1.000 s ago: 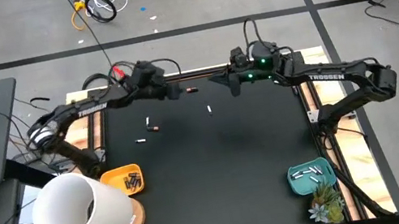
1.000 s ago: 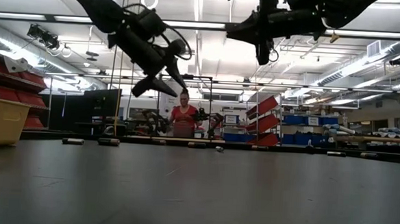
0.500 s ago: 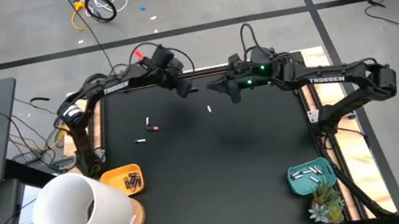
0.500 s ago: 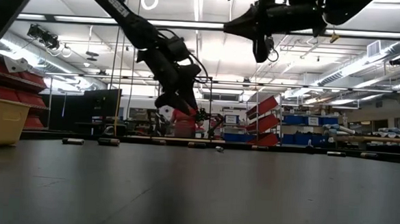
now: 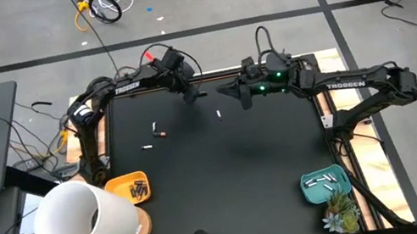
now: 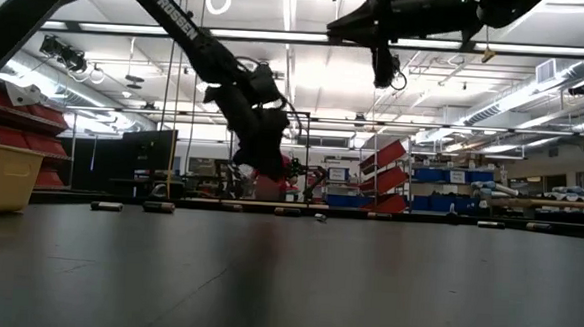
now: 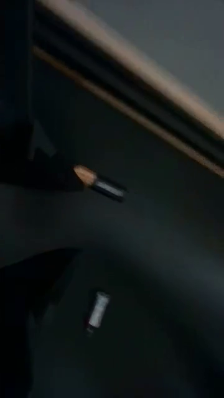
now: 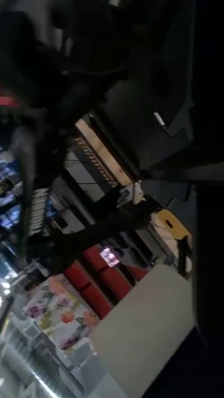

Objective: Sort batteries
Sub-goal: Put the black battery into the yellow bin

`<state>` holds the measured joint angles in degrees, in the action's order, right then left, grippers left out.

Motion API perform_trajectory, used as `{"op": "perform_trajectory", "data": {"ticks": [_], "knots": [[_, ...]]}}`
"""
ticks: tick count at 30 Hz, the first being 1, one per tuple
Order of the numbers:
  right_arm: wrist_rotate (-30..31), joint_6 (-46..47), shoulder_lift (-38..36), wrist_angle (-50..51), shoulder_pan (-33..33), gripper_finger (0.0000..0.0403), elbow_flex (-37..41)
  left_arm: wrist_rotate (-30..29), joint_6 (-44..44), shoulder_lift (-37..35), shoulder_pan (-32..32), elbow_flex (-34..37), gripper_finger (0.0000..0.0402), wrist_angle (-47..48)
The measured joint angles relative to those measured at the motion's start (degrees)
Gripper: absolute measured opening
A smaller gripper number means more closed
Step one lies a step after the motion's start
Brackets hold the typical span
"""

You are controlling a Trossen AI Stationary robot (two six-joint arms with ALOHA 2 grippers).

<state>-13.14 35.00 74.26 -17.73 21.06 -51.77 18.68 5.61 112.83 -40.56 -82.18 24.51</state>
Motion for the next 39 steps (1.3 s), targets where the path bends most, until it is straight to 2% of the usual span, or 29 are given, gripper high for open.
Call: {"op": "perform_trajectory", "data": {"ticks": [5, 10, 16, 29, 39], "knots": [[0.6, 0.0, -3.2, 0.3, 0.5, 0.0020, 0.0, 0.2, 2.0, 2.6, -0.3, 0.0, 0.0159, 0.1], [1.5, 0.0, -5.6, 3.1, 0.7, 0.0020, 0.0, -2.7, 8.5, 3.4, -0.3, 0.0, 0.0157, -1.4], [1.8, 0.0, -6.1, 5.9, 0.7, 0.0020, 0.0, -2.5, 16.8, 3.5, -0.3, -1.8, 0.0157, -1.2], [3.1, 2.0, -6.0, 6.1, 0.9, 0.0020, 0.0, 2.3, 16.7, 11.0, -0.3, -10.9, 0.0157, 0.9], [3.1, 2.5, -6.0, 6.2, 1.1, 0.0020, 0.0, 3.0, 19.5, 12.2, -0.4, -11.2, 0.0157, 3.0]]}}
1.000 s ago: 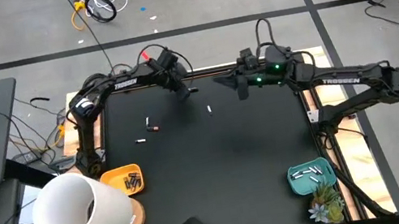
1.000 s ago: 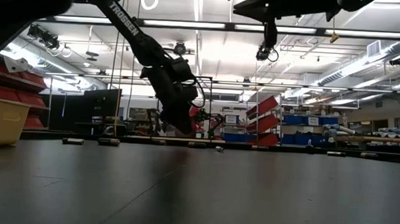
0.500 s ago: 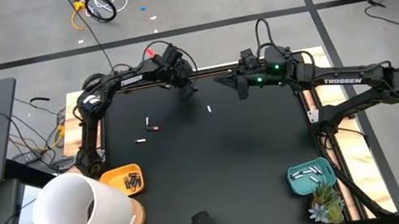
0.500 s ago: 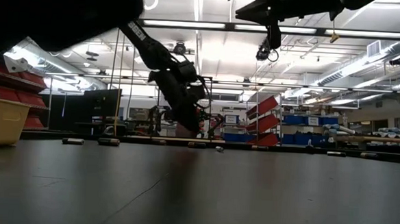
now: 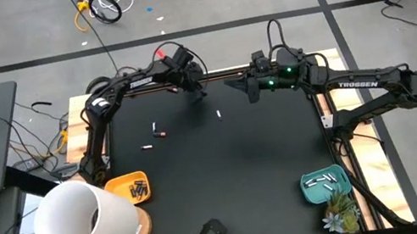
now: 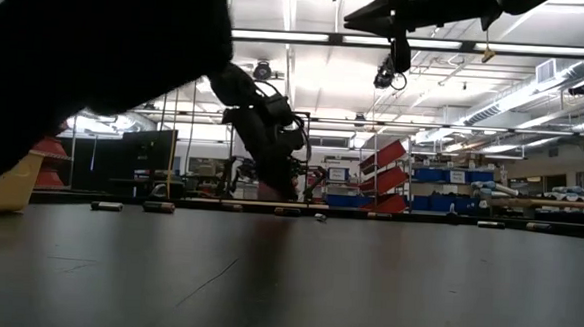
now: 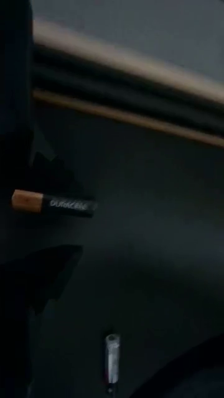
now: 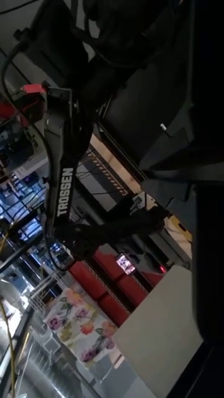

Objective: Sort batteries
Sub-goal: Put the black battery into the yellow bin

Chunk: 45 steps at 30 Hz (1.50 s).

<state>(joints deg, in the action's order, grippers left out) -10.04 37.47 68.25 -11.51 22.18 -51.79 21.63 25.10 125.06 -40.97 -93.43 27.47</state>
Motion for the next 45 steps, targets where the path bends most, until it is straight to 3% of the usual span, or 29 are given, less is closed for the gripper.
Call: {"op": "perform_trajectory", "data": {"ticks": [5, 10, 14, 17, 21, 29, 36, 41, 45], "knots": [[0.0, 0.1, 0.0, 0.0, 0.2, 0.0020, 0.0, 0.7, 0.0, 2.3, -0.2, 0.0, 0.0157, 2.0], [0.0, 0.5, 0.0, 0.0, 0.2, 0.0020, 0.0, -6.0, 2.7, 2.9, 1.0, -0.3, 0.0160, 1.9], [0.0, 1.2, 0.0, 0.0, 0.2, 0.0020, 0.0, -6.1, 2.9, 2.9, 0.9, -0.3, 0.0154, 1.9], [0.0, 1.4, 0.0, 0.0, 0.2, 0.0020, 0.0, -6.5, 2.9, 2.9, 0.9, -0.4, 0.0129, 2.1], [0.0, 1.4, 0.0, 0.0, 0.2, 0.0020, 0.0, -7.6, 2.9, 2.9, 1.0, -0.5, 0.0055, 3.3], [0.0, 1.4, 0.0, 0.0, 0.4, 0.0020, 0.0, -9.2, 1.2, 2.7, 1.0, -1.1, 0.0050, 4.7], [0.0, 2.0, -0.2, 0.2, 2.1, 0.0020, 0.0, -10.7, -0.3, 3.2, 0.5, -12.5, 0.0050, 12.0], [0.0, 2.5, -2.1, 1.3, 3.9, 0.0020, 0.0, -5.4, -3.4, 3.1, 0.5, -23.0, 0.0050, 17.9], [-0.1, 5.9, -4.1, 10.3, 7.6, 0.0020, 0.0, 0.7, -10.5, 3.0, 0.4, -32.1, 0.0050, 20.2]]}}
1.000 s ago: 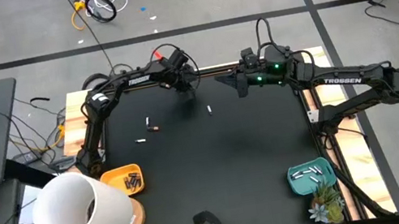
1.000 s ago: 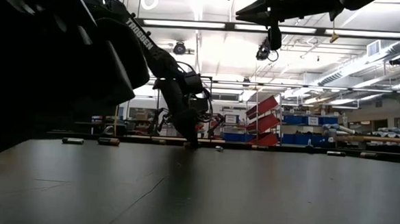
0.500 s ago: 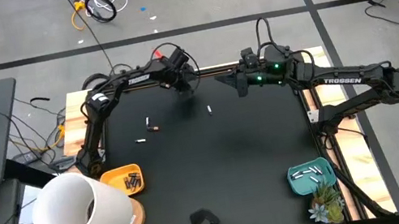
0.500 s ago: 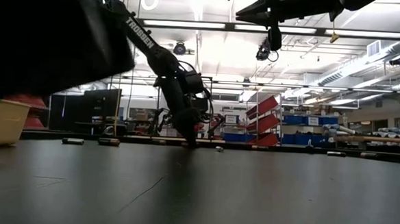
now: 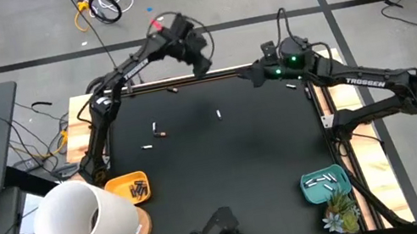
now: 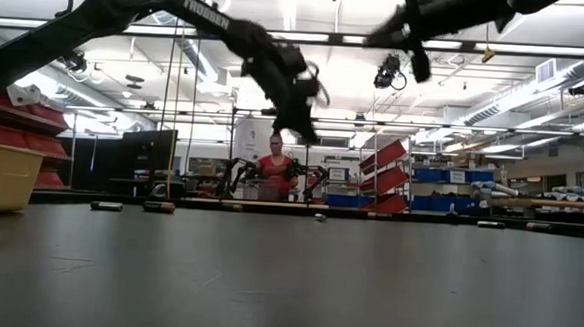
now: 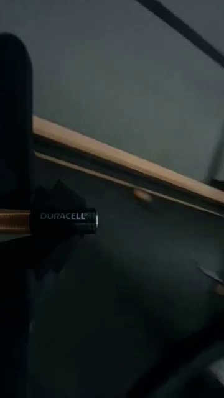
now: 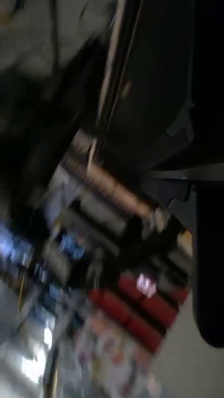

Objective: Sort batteries
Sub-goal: Put the black battery into the yellow bin

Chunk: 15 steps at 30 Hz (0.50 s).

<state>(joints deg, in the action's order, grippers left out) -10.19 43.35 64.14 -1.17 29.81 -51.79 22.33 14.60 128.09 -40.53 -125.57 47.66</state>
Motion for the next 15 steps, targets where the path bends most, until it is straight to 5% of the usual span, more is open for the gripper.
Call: {"op": "perform_trajectory", "data": {"ticks": [5, 15], "knots": [[-0.2, -6.2, -2.9, 8.9, 1.5, 0.0021, 0.0, 4.2, -7.4, -0.1, 2.5, -9.4, 0.0050, -0.9], [-0.8, -15.4, -3.4, 14.2, 1.9, 0.0073, 0.0, 4.2, -19.7, -3.5, 10.8, -7.6, 0.0050, -14.8]]}}
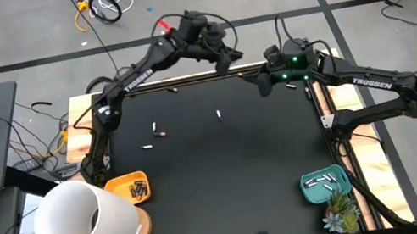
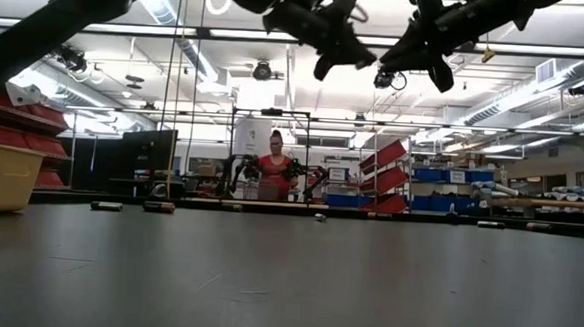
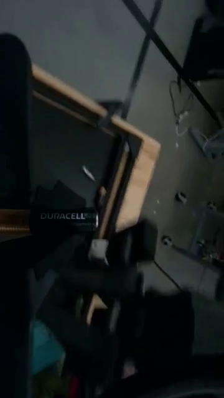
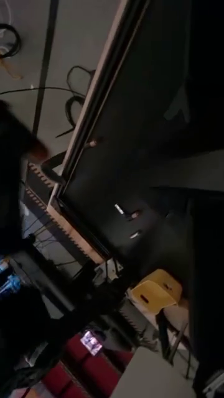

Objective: Sort batteries
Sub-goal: Put the black battery into the yellow bin

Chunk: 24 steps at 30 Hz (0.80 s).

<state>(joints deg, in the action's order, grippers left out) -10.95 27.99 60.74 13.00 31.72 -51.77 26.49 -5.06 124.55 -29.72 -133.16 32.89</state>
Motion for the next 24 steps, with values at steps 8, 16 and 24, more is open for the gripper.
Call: {"op": "perform_trajectory", "data": {"ticks": [8, 16, 24], "knots": [[-5.5, -5.6, -1.0, -1.9, 0.3, 0.0088, 2.9, -2.3, -2.9, -0.2, 6.1, 0.0, 0.0050, -1.3], [-7.1, -0.5, -7.5, -15.7, -1.0, 0.0087, 11.3, -8.8, -2.2, -1.8, 8.8, 0.0, 0.0050, -0.5], [-5.4, 5.3, -13.1, -16.2, -1.2, 0.0085, 21.0, -8.5, 1.5, -5.8, 8.9, 1.8, 0.0050, 3.9]]}}
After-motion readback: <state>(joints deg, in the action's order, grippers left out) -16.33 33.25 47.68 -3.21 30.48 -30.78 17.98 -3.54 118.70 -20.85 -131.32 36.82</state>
